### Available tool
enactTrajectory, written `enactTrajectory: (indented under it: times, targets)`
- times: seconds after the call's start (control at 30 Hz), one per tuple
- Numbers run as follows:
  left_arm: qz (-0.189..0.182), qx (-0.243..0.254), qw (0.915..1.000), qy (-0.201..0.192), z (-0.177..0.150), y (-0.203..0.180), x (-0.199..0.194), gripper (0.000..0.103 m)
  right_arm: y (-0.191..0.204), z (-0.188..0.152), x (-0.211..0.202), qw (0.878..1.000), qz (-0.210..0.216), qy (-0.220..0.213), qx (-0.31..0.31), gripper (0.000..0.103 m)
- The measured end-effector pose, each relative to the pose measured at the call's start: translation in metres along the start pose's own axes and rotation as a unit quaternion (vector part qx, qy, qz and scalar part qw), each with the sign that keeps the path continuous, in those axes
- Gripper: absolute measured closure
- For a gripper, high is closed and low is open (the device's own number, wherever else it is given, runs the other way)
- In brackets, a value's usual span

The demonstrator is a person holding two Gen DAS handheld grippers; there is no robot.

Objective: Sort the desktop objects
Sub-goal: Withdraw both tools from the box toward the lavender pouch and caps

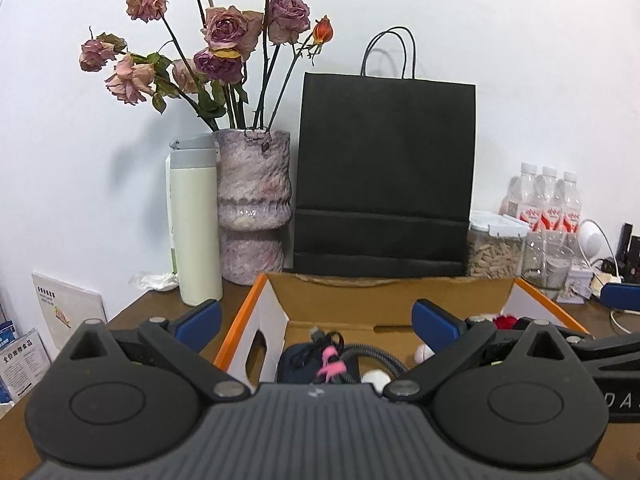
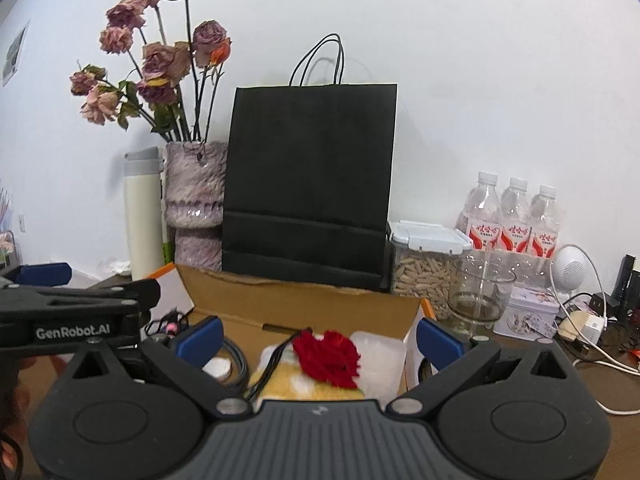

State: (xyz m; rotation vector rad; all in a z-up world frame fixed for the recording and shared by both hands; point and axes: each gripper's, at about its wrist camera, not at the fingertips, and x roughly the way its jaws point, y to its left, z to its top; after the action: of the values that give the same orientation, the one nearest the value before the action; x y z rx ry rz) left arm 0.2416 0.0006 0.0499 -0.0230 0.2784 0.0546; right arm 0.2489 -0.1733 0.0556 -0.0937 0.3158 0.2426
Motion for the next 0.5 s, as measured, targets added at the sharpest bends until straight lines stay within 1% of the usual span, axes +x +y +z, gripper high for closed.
enactTrajectory:
  times: [0.23, 0.5]
  targets:
    - [0.0, 0.003, 0.9999, 0.011, -0.013, 0.008, -0.022, 0.0, -0.001, -0.012, -0.023, 1.0, -0.003, 0.009, -0.005, 0.0]
    - [-0.003, 0.008, 0.9994, 0.034, -0.03, 0.015, -0.047, 0.0, 0.003, -0.03, -0.044, 1.0, -0.002, 0.028, -0.011, 0.0]
